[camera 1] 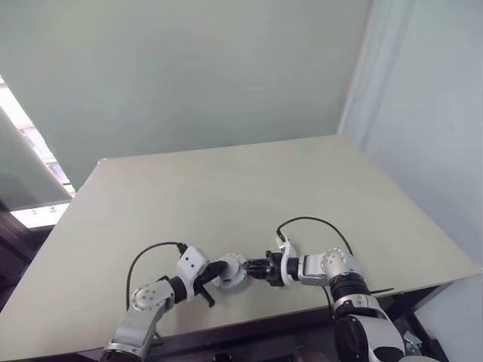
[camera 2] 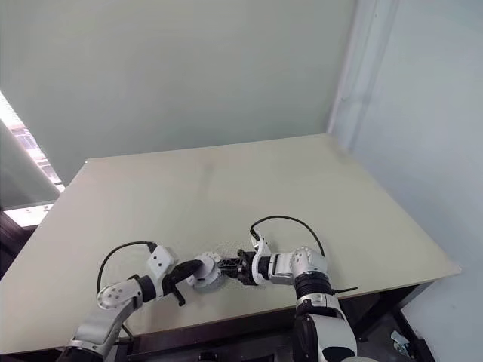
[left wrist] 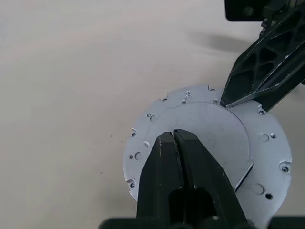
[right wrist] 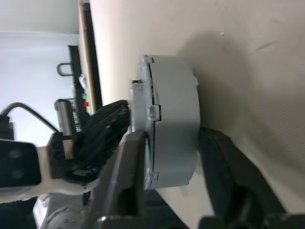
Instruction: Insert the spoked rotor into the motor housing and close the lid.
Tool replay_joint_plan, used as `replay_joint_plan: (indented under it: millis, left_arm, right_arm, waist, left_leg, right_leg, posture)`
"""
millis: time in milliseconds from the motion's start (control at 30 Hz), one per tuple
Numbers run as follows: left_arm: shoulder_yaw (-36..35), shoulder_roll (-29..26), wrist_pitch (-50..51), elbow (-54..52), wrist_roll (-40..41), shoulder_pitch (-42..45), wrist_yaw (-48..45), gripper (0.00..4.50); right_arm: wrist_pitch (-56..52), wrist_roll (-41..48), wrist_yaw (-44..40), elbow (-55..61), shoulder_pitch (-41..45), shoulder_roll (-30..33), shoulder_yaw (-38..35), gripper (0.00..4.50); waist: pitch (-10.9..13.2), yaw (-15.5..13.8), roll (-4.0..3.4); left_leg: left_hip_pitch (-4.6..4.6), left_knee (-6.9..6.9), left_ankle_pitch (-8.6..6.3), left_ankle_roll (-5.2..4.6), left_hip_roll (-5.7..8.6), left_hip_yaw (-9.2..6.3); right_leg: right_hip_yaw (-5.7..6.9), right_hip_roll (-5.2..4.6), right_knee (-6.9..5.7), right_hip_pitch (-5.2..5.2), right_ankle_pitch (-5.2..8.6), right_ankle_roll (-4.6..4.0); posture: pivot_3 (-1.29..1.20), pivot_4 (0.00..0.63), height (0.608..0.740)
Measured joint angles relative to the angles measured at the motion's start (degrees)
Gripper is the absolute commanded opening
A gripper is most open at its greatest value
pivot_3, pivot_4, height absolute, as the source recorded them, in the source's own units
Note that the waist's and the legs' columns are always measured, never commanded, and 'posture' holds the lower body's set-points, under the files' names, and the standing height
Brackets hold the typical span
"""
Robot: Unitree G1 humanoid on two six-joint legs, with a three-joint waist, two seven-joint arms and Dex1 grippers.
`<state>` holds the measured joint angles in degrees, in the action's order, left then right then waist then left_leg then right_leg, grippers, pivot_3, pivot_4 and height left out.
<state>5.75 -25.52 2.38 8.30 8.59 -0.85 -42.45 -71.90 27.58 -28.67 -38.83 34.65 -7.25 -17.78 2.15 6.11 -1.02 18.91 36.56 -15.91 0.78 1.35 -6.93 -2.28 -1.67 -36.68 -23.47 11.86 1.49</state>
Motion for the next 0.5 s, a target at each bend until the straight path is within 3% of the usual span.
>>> replay_joint_plan:
  millis: [500]
  left_arm:
    - [-1.0,1.6,0.9,-0.6,0.8,-0.9,1.0,0.00]
  right_arm:
    - [1.0,0.5,-0.1,0.1,-1.1,-0.3,0.6,1.24]
  waist:
    - [0.0,0.0,0.01]
  left_leg:
    - [-0.08,-0.06,0.00,0.00,-0.06,0.03]
  right_leg:
    - [0.01,0.04,0.00,0.01,0.01,-0.02]
  posture:
    - [0.00,0.000,0.740]
